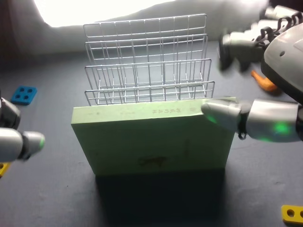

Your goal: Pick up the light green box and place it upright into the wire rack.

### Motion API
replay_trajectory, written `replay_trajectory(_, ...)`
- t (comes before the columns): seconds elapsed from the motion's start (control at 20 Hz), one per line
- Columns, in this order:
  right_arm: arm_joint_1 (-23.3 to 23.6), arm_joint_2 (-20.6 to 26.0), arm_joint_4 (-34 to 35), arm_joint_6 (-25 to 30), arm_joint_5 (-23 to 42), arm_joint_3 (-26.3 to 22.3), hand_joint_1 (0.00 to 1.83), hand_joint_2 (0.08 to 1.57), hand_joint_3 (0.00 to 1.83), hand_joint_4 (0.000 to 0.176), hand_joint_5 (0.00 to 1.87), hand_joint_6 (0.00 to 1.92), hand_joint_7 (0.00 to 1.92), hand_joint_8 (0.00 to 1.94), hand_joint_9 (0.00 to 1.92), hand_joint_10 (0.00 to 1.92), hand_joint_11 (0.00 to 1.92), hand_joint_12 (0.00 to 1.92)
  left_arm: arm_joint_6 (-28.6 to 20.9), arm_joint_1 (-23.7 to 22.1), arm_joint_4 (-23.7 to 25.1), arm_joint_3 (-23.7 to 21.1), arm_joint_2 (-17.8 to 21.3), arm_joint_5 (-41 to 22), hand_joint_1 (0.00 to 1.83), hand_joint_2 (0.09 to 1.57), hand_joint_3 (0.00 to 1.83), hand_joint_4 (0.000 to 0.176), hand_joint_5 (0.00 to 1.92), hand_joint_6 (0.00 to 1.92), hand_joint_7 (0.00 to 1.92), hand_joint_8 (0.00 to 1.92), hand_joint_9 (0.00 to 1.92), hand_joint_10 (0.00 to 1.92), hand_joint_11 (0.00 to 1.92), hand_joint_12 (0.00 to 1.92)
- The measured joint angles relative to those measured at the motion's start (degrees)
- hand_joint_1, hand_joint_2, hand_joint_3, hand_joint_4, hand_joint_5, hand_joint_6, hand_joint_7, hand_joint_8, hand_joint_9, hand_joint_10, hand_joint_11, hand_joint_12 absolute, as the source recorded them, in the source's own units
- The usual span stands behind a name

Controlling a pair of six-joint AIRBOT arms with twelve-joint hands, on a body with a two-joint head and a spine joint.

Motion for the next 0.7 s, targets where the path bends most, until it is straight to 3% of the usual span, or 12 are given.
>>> replay_trajectory(0.3, 0.5, 0.0, 1.0, -0.1, 0.0, -0.3, 0.3, 1.06, 0.01, 0.0, 0.07, 0.0, 0.15, 0.0, 0.1, 0.03, 0.0, 0.48, 0.0, 0.0, 0.2, 0.1, 0.0, 0.0, 0.0, 1.29, 0.03, 0.0, 0.03, 0.01, 0.01, 0.0, 0.0, 0.0, 0.0, 0.0)
replay_trajectory(0.5, 4.5, -0.8, 10.4, -2.8, -2.7, -0.6, 0.38, 1.04, 0.0, 0.0, 0.11, 0.01, 0.15, 0.0, 0.11, 0.02, 0.0, 0.53, 0.0, 0.0, 0.3, 0.1, 0.0, 0.0, 0.0, 1.29, 0.02, 0.0, 0.06, 0.01, 0.04, 0.01, 0.02, 0.01, 0.01, 0.01)
replay_trajectory(0.7, 8.4, -2.6, 14.7, -4.2, -6.4, -0.6, 0.56, 1.0, 0.0, 0.0, 0.09, 0.0, 0.15, 0.0, 0.15, 0.02, 0.0, 0.62, 0.0, -0.2, 0.3, 0.1, 0.0, 0.0, 0.0, 1.29, 0.02, 0.0, 0.07, 0.01, 0.06, 0.01, 0.03, 0.01, 0.04, 0.03)
